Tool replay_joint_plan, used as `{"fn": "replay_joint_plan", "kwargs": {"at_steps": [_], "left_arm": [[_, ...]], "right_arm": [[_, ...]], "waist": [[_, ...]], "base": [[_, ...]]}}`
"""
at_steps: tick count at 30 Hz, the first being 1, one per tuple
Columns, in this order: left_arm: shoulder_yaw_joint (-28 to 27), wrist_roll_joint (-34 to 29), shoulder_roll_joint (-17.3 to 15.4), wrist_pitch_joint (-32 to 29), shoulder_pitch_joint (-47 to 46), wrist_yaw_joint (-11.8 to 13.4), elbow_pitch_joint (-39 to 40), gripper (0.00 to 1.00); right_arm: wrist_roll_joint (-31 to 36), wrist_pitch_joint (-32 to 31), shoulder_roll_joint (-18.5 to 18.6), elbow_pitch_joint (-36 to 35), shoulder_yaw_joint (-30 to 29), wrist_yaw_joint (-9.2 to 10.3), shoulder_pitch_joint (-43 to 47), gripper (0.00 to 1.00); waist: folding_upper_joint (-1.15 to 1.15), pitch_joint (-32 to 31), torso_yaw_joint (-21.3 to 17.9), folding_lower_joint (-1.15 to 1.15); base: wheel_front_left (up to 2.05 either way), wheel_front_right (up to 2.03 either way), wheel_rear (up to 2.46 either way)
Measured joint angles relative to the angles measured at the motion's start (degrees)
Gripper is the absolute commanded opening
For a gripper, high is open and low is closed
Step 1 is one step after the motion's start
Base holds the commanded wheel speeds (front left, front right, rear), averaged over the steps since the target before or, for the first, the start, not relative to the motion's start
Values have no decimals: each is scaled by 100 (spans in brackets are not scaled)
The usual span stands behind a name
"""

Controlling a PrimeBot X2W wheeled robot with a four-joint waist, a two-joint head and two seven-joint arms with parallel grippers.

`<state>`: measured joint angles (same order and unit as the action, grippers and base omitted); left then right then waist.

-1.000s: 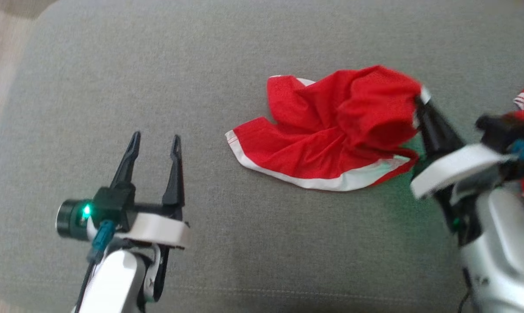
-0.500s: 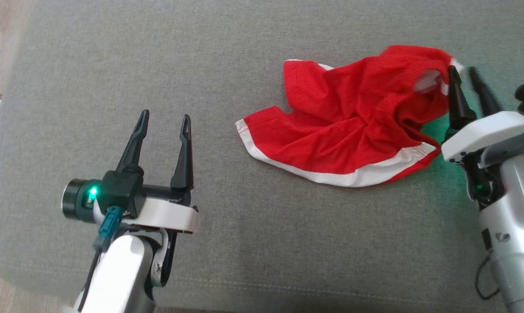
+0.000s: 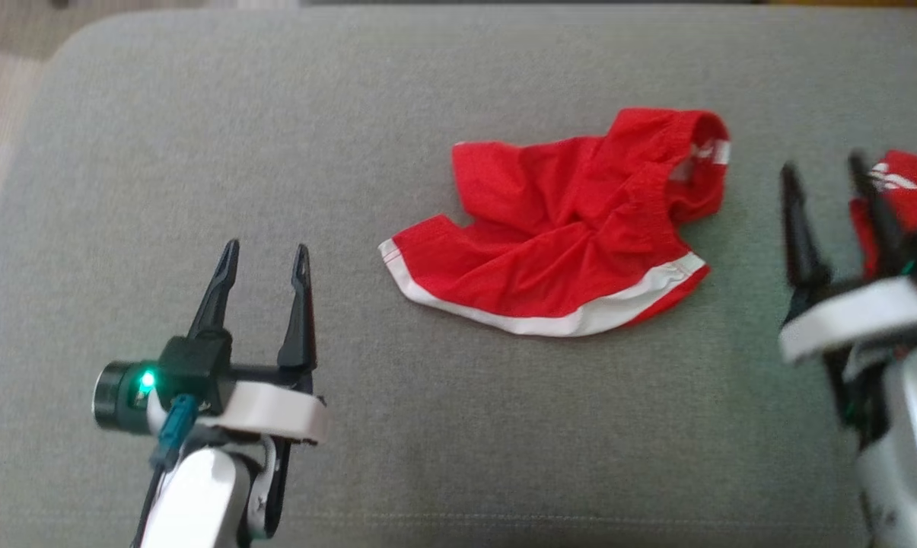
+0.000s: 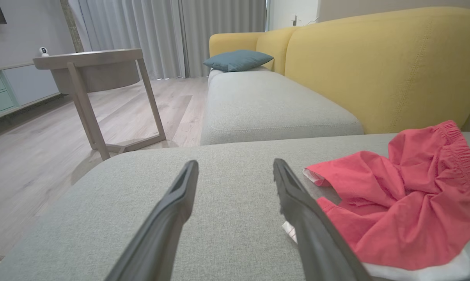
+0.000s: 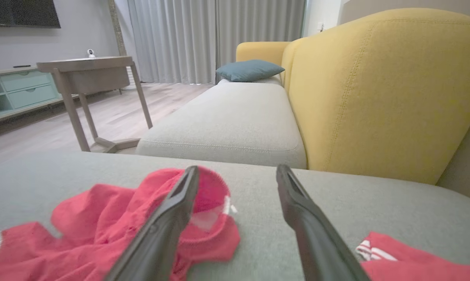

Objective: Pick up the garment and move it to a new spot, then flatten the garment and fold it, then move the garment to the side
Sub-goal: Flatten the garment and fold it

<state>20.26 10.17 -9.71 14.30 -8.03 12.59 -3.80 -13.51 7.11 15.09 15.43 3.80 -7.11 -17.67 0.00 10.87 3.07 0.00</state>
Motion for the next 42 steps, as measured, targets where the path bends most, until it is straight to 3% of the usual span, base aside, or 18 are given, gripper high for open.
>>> {"fn": "replay_joint_plan", "kwargs": {"at_steps": [7,13,29,36,42], "left_arm": [[-57,9,-81,0,208,2,-22,100],[-66,18,-134,-1,375,11,-59,100],[-14,74,-215,-46,370,43,-125,100],[346,87,-162,-475,-221,-338,-486,100],[594,391,104,-1419,-1152,-850,-1492,100]], "right_arm": [[168,-553,-549,-1181,-68,0,1316,100],[250,-826,-843,-1827,-148,0,1878,100],[252,-1016,-943,-2153,-234,0,1958,100],[250,-1048,-945,-2197,-226,0,1937,100],[241,-1042,-946,-2197,-174,0,1767,100]], "waist": [[0,-281,-180,0],[0,-398,-290,0],[0,-331,-358,0],[0,-140,-403,0],[0,125,-535,0]], "base": [[0,0,0],[0,0,0],[0,0,0],[0,0,0],[0,0,0]]}}
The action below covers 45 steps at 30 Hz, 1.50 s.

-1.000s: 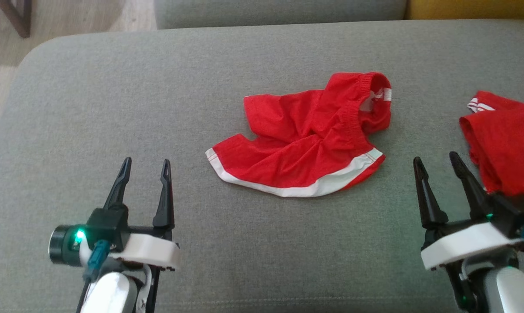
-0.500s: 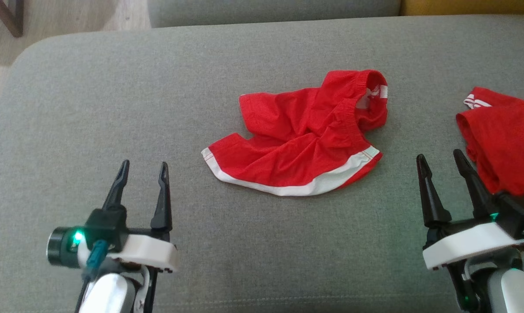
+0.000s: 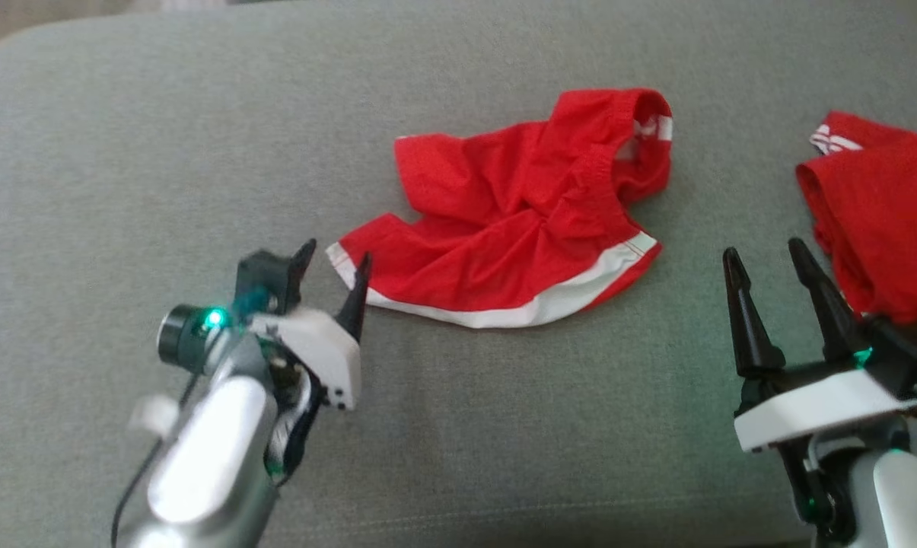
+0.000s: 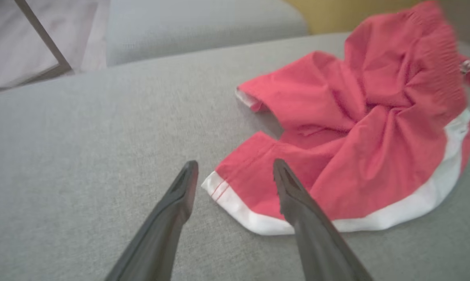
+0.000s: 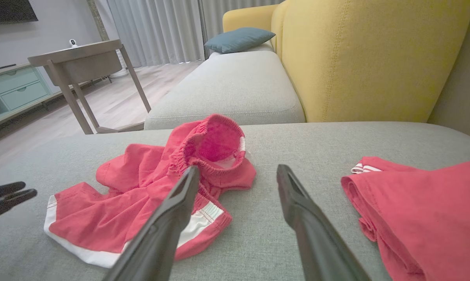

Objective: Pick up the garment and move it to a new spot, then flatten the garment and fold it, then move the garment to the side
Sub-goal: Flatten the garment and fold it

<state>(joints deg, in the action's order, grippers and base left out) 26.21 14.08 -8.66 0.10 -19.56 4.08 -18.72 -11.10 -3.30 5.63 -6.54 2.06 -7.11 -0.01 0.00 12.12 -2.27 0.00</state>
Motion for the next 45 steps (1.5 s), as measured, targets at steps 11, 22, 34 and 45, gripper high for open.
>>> {"fn": "replay_joint_plan", "kwargs": {"at_steps": [11,22,34,45], "left_arm": [[-155,482,85,-929,-606,-124,-1282,0],[-84,524,119,-948,-887,-215,-1338,0],[80,509,303,-655,-1235,-258,-1433,0],[87,531,352,-288,-1263,-255,-1536,0]], "right_arm": [[-43,54,0,147,14,0,-158,100],[-223,-435,449,750,836,0,-632,100],[-727,-983,1207,1775,1929,0,-1973,100],[-1329,-1143,1510,1763,2399,0,-2111,0]], "waist": [[0,263,-302,0],[0,456,-224,0],[0,793,49,0],[0,795,115,0]], "base": [[0,0,0],[0,0,0],[0,0,0],[0,0,0]]}}
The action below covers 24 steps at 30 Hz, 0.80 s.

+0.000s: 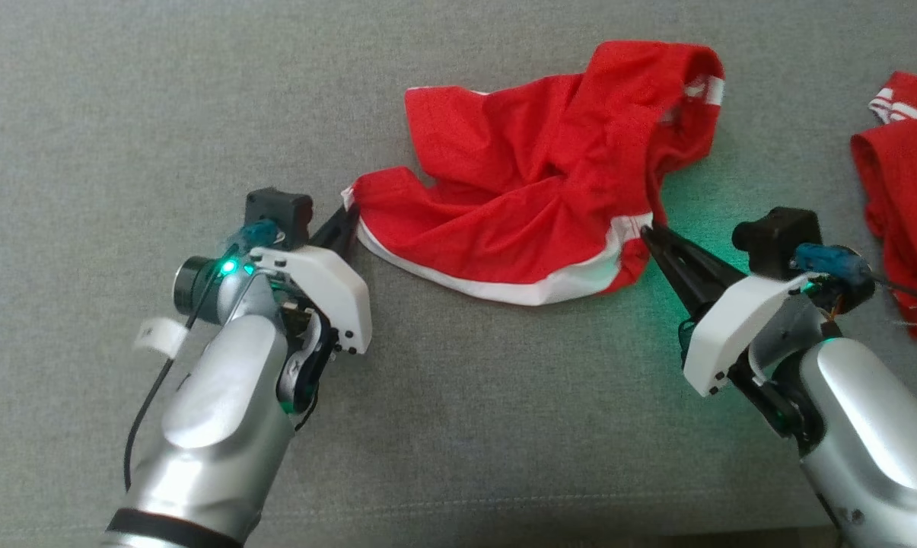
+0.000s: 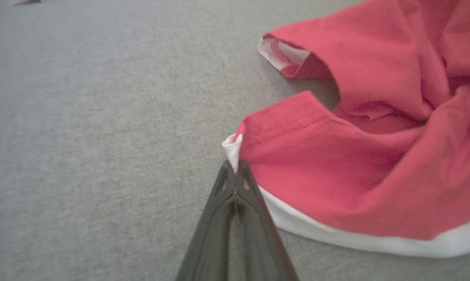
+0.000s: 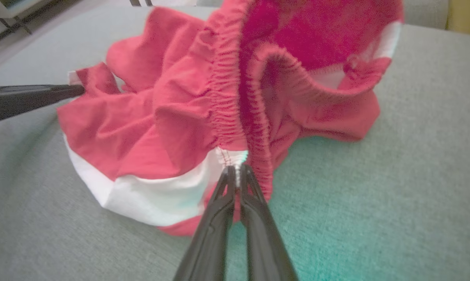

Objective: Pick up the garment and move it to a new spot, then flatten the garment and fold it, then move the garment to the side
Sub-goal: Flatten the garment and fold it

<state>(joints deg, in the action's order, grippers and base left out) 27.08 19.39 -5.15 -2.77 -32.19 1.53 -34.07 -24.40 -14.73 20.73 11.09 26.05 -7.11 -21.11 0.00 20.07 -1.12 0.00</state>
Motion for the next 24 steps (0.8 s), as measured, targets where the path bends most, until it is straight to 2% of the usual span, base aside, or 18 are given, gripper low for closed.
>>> {"fn": "replay_joint_plan", "kwargs": {"at_steps": [4,9,19,24], "left_arm": [[-48,35,-35,372,80,71,107,0],[-177,32,-183,794,346,227,749,0],[-346,-116,-649,1050,637,456,2737,0],[-419,-177,-772,1003,622,576,3796,0]], "right_arm": [[-158,230,12,-235,-96,0,54,0],[-287,573,14,-582,-513,0,333,0],[-334,715,-15,-1616,-1460,0,679,0],[-266,493,-3,-2318,-1985,0,667,0]], "waist": [[0,-135,-23,0],[0,-398,-50,0],[0,-1026,-85,0],[0,-1366,-111,0]], "base": [[0,0,0],[0,0,0],[0,0,0],[0,0,0]]}}
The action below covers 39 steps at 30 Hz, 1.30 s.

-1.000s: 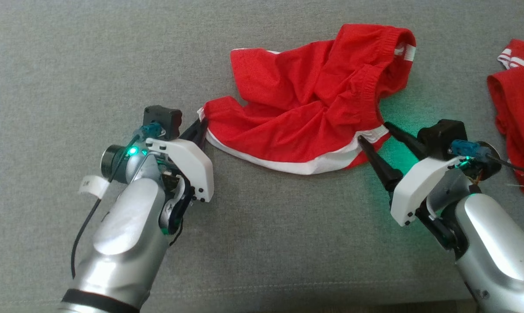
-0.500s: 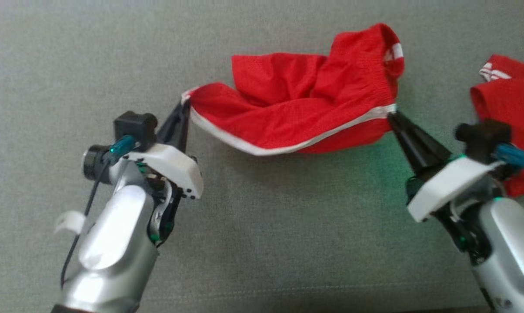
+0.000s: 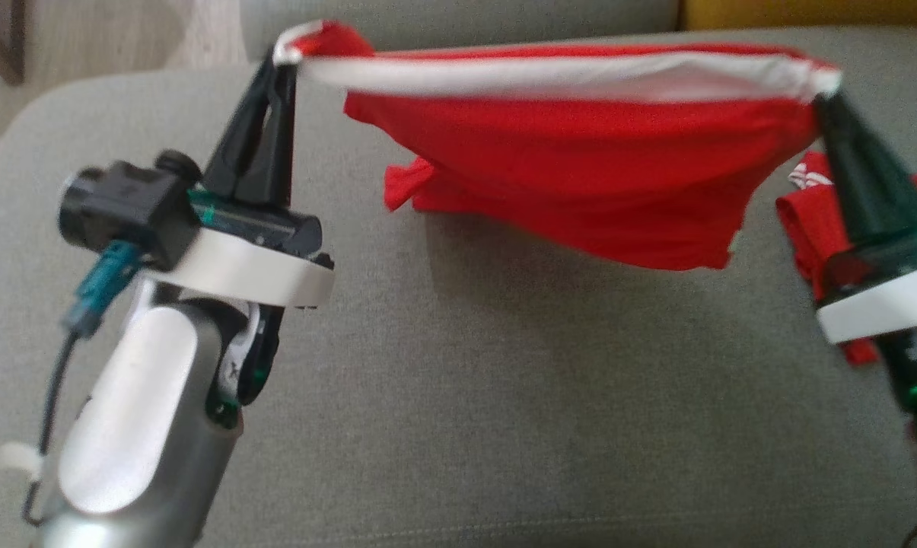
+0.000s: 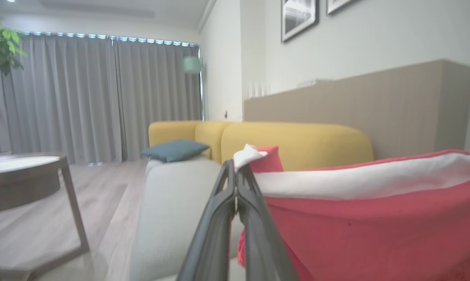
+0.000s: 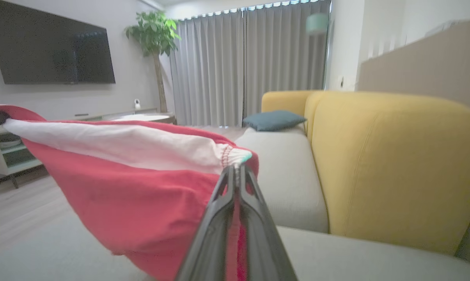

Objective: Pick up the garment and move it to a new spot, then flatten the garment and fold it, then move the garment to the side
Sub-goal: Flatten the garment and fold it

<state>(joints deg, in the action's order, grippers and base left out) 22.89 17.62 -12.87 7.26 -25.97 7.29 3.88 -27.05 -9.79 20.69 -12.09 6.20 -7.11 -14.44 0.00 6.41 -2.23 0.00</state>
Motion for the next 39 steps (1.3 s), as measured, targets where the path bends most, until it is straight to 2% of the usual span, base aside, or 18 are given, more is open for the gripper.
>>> {"fn": "replay_joint_plan", "kwargs": {"at_steps": [4,8,13,17,20,24,28,31,35,39], "left_arm": [[-80,-24,-40,-197,-78,77,670,0],[-107,-29,-79,-420,-224,81,940,0],[-99,76,-69,-515,-286,75,879,0],[-88,289,47,-530,-587,-71,310,0],[-115,457,254,-383,-1115,-192,-492,0],[-226,536,543,100,-2113,-366,-1812,0],[-460,575,790,601,-3271,-532,-3082,0],[-668,575,906,706,-3909,-602,-3751,0],[-969,575,1033,747,-4215,-639,-4387,0],[-1158,680,1122,746,-4049,-684,-5297,0]], "right_arm": [[47,-218,-22,-504,-334,0,-2,0],[47,-433,-89,-757,-514,0,-2,0],[12,-547,-183,-769,-530,0,-23,0],[-125,-542,-191,-480,-422,0,-235,0],[-267,-456,-191,46,-227,0,-776,0],[-412,-99,-179,977,143,0,-1895,0],[-523,503,-194,2017,622,0,-3194,0],[-579,1029,-285,2819,1018,0,-3975,0],[-627,1553,-483,3992,1637,0,-4551,0],[-742,1950,-738,5164,2270,0,-4768,0]], "waist": [[0,-223,-6,0],[0,-294,-4,0],[0,-227,1,0],[0,-57,15,0],[0,127,21,0],[0,432,20,0],[0,728,20,0],[0,871,10,0],[0,1037,2,0],[0,1246,15,0]], "base": [[0,0,0],[0,0,0],[0,0,0],[0,0,0],[0,0,0],[0,0,0],[0,0,0],[0,0,0],[0,0,0],[0,0,0]]}}
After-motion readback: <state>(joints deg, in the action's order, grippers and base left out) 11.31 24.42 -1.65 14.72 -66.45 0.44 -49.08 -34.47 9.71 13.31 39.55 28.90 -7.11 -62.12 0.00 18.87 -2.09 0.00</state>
